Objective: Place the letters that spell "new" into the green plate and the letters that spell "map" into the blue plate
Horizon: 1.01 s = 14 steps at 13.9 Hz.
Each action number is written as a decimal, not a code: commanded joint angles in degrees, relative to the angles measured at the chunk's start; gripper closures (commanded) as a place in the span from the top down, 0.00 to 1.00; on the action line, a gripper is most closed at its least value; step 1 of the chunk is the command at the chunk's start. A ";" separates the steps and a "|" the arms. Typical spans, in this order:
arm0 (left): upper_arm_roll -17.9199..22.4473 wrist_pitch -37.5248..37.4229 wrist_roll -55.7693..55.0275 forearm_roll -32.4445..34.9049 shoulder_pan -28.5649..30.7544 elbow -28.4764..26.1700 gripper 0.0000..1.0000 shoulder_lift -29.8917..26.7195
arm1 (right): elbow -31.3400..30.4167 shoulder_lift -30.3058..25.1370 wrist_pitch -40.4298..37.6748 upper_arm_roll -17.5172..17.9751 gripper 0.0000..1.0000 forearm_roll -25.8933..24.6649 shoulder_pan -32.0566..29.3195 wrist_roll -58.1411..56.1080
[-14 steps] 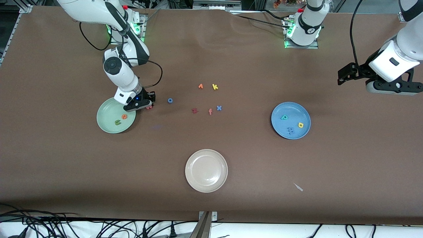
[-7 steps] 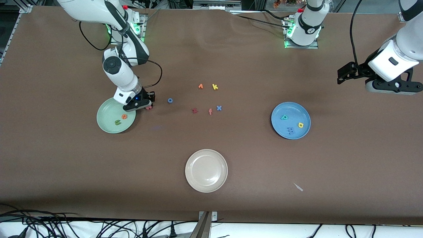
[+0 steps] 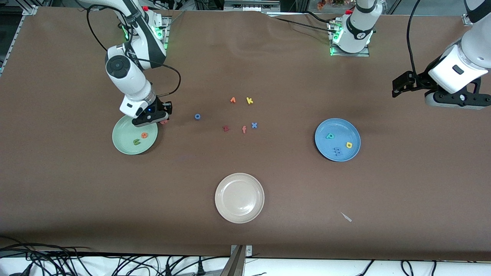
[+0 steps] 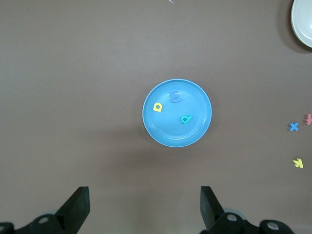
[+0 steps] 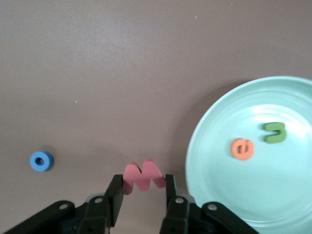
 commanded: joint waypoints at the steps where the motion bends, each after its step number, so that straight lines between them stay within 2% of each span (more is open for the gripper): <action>1: -0.33 -1.12 1.30 -0.55 0.33 1.47 1.00 -0.04 | -0.75 -0.54 -0.16 -2.71 0.24 0.17 -3.96 -10.17; 2: -0.33 -1.12 1.30 -0.55 0.24 1.56 1.00 -0.04 | -0.75 -0.46 0.01 -4.56 0.26 0.26 -3.96 -12.30; 3: -0.33 -1.64 1.21 -0.55 0.07 1.65 1.00 -0.04 | -0.75 -0.54 0.01 -4.92 0.41 0.43 -3.96 -12.32; 4: -0.33 -1.91 1.13 -0.55 -0.02 1.65 1.00 -0.04 | -0.58 -0.63 0.01 -4.93 0.86 0.87 -3.96 -11.89; 5: -0.33 -1.91 1.21 -0.55 -0.11 1.65 1.00 0.05 | -0.58 -1.67 -0.16 -4.93 1.00 2.61 -4.05 -10.92; 7: -1.11 -2.26 1.04 -0.55 -0.29 1.74 1.00 -0.04 | 1.78 -3.43 -3.65 -5.02 1.00 5.44 -4.05 -6.89; 11: -2.70 -3.93 1.30 2.70 -0.20 3.49 1.00 -0.04 | 17.49 -2.65 -24.46 -4.75 1.00 5.10 -3.96 -0.03; 14: -2.61 -3.93 1.65 2.61 -0.20 3.84 1.00 0.05 | 23.66 -2.91 -29.94 -4.75 1.00 4.57 -3.70 0.42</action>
